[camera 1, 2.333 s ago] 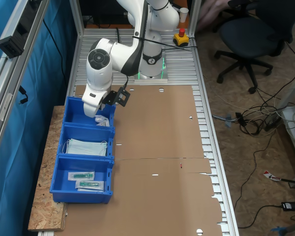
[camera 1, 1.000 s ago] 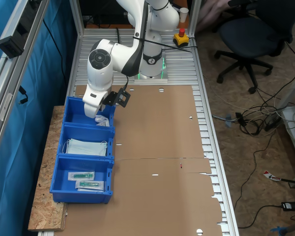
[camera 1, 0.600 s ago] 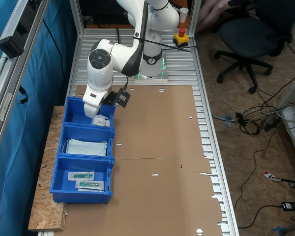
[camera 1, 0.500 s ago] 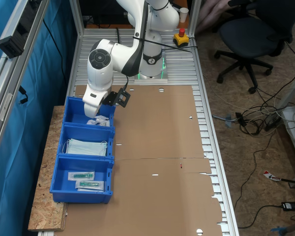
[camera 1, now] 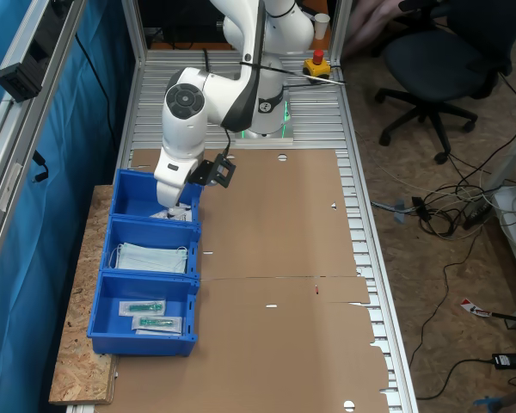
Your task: Pick and place sorting task of medical equipment.
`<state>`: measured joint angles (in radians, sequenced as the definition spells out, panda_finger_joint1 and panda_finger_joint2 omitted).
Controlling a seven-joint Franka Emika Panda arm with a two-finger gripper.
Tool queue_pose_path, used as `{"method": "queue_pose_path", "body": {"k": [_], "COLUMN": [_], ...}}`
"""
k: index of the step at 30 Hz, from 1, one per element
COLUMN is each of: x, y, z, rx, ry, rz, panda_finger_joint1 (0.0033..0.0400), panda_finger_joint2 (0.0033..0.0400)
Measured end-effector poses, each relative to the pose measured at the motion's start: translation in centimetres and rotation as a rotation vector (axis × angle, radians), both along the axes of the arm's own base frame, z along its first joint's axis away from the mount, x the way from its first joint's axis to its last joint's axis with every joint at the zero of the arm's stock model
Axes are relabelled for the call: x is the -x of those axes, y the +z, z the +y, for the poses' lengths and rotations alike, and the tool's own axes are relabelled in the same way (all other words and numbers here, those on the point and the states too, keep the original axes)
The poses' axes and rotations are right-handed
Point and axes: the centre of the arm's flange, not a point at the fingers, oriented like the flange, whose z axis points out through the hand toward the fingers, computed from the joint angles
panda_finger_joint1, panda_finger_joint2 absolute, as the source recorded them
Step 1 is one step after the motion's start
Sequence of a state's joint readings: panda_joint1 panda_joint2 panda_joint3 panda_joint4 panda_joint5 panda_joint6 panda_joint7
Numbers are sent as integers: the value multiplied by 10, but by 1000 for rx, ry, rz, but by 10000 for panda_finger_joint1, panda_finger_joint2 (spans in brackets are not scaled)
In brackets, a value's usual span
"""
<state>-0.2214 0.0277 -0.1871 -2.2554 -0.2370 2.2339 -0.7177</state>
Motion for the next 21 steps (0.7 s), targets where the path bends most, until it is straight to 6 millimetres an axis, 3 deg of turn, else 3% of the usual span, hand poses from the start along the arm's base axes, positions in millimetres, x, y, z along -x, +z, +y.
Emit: {"method": "queue_pose_path", "body": {"k": [8,18,21], "x": [-16,-25,-24], "y": [37,105,118], "z": [47,131,149], "rx": [13,35,40], "ry": [96,261,296], "rz": [-71,-204,-228], "panda_finger_joint1": [398,400,400], "panda_finger_joint2": [398,400,400]}}
